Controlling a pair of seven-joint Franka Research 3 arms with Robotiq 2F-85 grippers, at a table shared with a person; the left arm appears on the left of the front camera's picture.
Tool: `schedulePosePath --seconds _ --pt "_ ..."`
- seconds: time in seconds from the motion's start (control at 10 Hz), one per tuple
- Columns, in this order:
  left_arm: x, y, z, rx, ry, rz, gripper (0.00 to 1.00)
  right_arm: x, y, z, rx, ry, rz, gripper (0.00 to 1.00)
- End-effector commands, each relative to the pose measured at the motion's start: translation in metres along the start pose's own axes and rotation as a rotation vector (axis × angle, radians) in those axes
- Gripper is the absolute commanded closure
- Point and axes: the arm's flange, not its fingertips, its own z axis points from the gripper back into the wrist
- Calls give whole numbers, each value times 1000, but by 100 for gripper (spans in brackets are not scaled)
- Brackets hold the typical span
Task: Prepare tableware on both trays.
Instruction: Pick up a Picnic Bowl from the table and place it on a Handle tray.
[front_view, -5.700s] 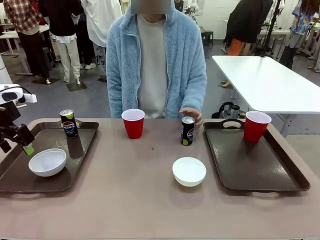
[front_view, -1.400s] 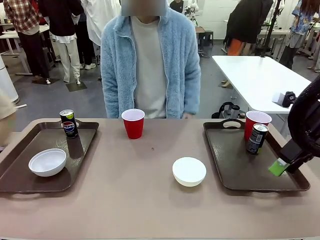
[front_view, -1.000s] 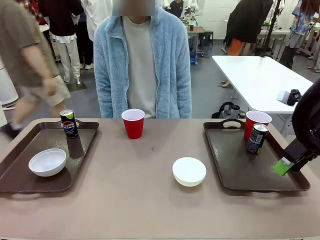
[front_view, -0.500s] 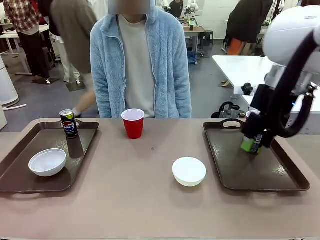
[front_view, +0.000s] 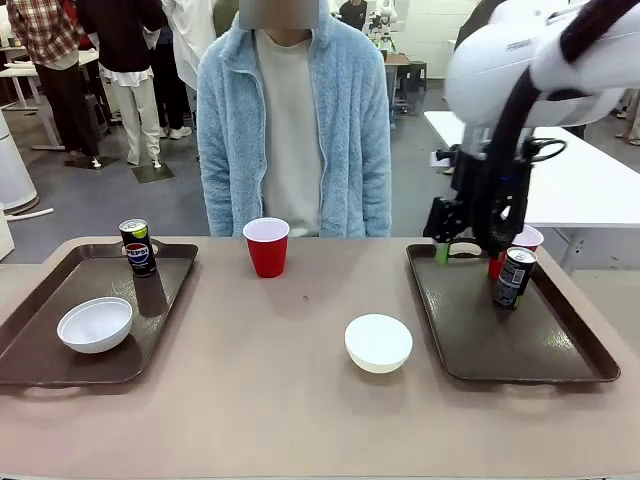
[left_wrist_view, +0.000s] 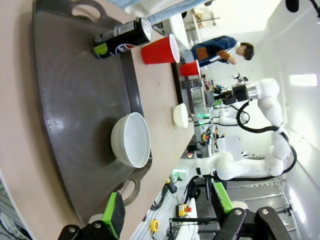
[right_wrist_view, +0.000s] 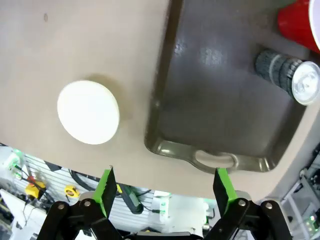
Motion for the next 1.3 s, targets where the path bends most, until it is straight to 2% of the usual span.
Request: schedulePosePath --seconds 0.0,0.2,0.3,0.7,0.9,1.2 --pt "-2 -1 1 2 1 -11 8 23 27 -9 -28 6 21 0" --pt "-2 -1 1 2 1 -11 8 11 47 -13 24 24 108 0" --pt "-2 -1 1 2 1 -11 8 16 33 -14 1 14 48 0" --pt "-2 -1 1 2 1 -11 8 17 37 -15 7 17 59 0" --pt "-2 -1 1 2 1 -11 8 30 73 -52 11 -45 70 0" --pt "-2 -1 1 2 1 -11 8 24 99 -87 47 -49 96 0"
